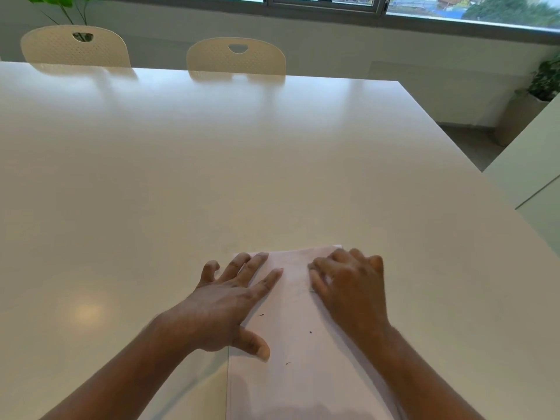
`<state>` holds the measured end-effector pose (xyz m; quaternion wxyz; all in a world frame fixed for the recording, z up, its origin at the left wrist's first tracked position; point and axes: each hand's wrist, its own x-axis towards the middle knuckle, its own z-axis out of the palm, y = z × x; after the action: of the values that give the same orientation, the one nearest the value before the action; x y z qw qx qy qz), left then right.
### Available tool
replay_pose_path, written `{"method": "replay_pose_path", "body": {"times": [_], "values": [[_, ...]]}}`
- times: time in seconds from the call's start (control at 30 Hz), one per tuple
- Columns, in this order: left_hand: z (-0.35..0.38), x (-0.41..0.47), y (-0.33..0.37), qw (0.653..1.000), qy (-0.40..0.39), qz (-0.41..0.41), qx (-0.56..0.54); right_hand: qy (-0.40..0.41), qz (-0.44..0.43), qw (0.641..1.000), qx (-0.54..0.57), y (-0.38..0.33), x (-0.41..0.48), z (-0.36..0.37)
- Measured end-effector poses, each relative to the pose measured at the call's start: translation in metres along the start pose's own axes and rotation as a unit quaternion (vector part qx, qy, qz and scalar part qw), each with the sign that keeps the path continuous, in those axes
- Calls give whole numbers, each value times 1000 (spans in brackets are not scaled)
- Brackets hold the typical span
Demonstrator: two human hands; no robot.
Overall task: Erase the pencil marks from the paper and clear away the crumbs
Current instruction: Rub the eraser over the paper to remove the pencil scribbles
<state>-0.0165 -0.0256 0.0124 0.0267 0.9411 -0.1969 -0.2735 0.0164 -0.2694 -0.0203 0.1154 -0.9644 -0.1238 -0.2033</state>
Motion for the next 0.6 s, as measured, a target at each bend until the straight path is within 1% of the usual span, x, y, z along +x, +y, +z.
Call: {"method": "replay_pose_path", "body": {"times": [0.03, 0.07, 0.1, 0.2, 0.27, 0.4, 0.43, 0.5, 0.6], "values": [[0, 0, 0, 1000, 0, 0, -2, -5, 18, 1000, 6, 4, 4, 0], [0, 0, 0, 1000, 0, -1, -3, -9, 18, 1000, 15, 2, 5, 0], [-1, 0, 0, 1000, 1, -2, -3, -13, 3, 1000, 27, -4, 1, 0], [-1, 0, 1, 1000, -2, -1, -6, -30, -82, 994, 65, -35, -27, -4], [-1, -1, 1, 1000, -3, -1, -6, -39, -109, 992, 56, -39, -33, -6], [-1, 0, 0, 1000, -2, -1, -5, -13, -31, 999, 10, -11, -8, -2], [0, 0, 1, 1000, -1, -2, -7, -13, -23, 1000, -1, -8, -4, -3], [0, 0, 0, 1000, 2, -4, -11, -8, -37, 999, -5, -15, -7, -4], [1, 1, 0, 1000, -1, -3, -8, -5, -99, 995, 32, -39, -31, -8]]}}
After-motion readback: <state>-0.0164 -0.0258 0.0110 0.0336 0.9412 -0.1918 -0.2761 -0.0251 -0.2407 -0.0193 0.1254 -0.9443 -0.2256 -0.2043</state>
